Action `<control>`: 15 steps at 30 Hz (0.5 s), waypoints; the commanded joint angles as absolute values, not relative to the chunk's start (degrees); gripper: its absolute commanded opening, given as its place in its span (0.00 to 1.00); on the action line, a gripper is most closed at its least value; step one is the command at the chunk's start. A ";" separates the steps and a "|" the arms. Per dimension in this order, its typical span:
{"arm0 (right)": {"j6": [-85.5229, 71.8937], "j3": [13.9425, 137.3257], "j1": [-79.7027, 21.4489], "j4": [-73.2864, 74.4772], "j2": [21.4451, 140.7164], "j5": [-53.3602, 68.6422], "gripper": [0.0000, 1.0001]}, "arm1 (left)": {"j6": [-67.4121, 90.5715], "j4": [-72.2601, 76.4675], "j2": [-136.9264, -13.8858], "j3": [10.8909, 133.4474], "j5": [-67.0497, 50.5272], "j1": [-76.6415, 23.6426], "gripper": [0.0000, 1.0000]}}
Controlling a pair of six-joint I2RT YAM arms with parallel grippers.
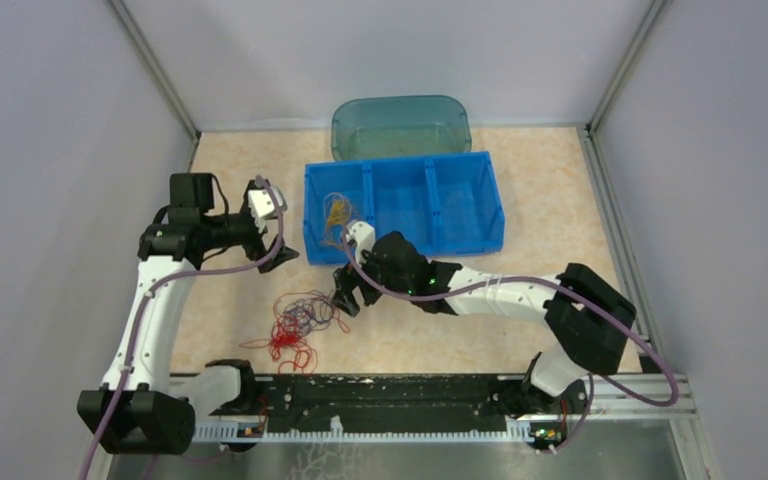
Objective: Untangle the cables
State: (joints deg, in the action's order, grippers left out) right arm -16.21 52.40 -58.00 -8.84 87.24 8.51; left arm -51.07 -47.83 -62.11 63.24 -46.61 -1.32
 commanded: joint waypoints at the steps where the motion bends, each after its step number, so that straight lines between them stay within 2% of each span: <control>1: -19.48 51.27 -59.68 -14.23 90.79 12.06 0.78 | -51.72 -47.94 -61.27 66.11 -49.43 -1.04 1.00; 5: -17.63 55.39 -62.41 -8.97 97.35 12.78 0.76 | -51.34 -48.36 -61.85 67.20 -49.70 -0.97 1.00; 12: -17.88 60.17 -63.37 -4.39 104.24 10.60 0.59 | -50.73 -48.25 -61.96 68.54 -49.88 -0.97 1.00; 14: -18.14 60.64 -63.44 -3.65 105.24 9.74 0.47 | -50.71 -48.31 -62.10 68.95 -49.77 -0.91 1.00; 15: -18.36 61.03 -63.41 -2.75 105.51 7.93 0.36 | -50.73 -48.28 -62.20 69.25 -49.78 -0.96 1.00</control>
State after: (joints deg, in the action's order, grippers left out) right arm -17.72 57.47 -63.02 -3.53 104.86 10.66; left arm -50.70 -48.03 -62.11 66.70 -47.90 -1.26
